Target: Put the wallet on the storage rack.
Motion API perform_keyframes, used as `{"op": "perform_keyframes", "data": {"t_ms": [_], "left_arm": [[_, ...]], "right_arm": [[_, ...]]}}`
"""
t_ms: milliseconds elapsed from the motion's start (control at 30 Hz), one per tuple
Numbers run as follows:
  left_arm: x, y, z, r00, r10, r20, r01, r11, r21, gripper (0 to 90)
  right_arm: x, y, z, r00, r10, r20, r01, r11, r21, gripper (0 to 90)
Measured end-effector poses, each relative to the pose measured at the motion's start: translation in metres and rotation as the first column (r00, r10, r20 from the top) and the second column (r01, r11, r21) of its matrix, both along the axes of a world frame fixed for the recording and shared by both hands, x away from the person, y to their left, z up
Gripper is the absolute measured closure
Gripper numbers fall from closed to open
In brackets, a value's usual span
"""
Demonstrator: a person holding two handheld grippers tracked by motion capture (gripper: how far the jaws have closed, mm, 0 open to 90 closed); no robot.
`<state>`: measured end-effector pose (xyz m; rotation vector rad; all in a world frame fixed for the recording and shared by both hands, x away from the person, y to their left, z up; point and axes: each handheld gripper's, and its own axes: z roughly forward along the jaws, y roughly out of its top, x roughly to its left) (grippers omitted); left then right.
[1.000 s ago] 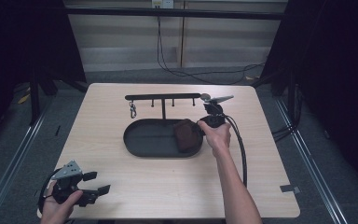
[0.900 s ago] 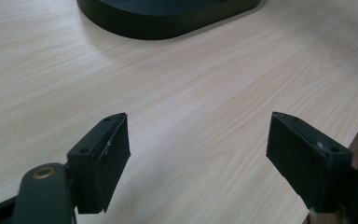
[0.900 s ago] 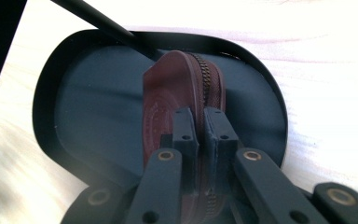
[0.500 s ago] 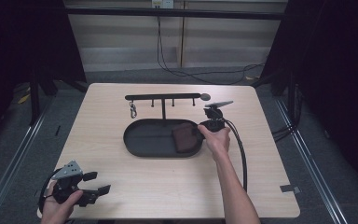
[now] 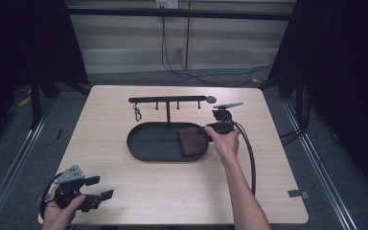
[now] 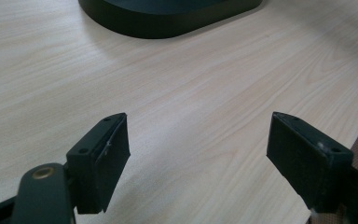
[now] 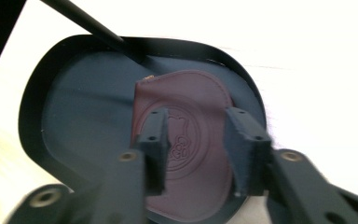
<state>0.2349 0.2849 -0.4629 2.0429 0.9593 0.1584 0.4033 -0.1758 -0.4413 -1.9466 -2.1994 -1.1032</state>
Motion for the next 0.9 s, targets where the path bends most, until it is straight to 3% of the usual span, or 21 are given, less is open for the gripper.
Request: {"op": "perform_keyframes", "data": {"t_ms": [100, 267, 367, 633, 900], "left_arm": [[0.000, 0.000, 0.000, 1.0000, 0.002, 0.001, -0.002, 1.0000, 0.000, 20.8], [0.000, 0.001, 0.000, 1.0000, 0.007, 0.003, -0.007, 1.0000, -0.005, 20.8], [0.001, 0.001, 0.000, 1.0000, 0.009, 0.003, -0.009, 0.9999, -0.005, 20.8], [0.001, 0.001, 0.000, 0.9999, 0.017, 0.001, -0.017, 0.9998, -0.005, 20.7], [0.002, 0.001, -0.001, 0.9996, 0.028, 0.000, -0.028, 0.9996, -0.010, 20.7]], "right_arm": [[-0.002, 0.000, 0.003, 0.9996, 0.017, 0.021, -0.017, 0.9998, 0.005, 54.2], [-0.010, 0.000, 0.012, 0.9949, 0.043, 0.091, -0.044, 0.9990, 0.006, 46.4], [-0.014, -0.002, 0.017, 0.9921, 0.050, 0.115, -0.050, 0.9987, -0.001, 38.1], [-0.029, -0.011, 0.019, 0.9898, 0.058, 0.130, -0.058, 0.9983, -0.004, 23.3], [-0.048, -0.022, 0.022, 0.9856, 0.071, 0.153, -0.067, 0.9972, -0.034, 20.8]]}}
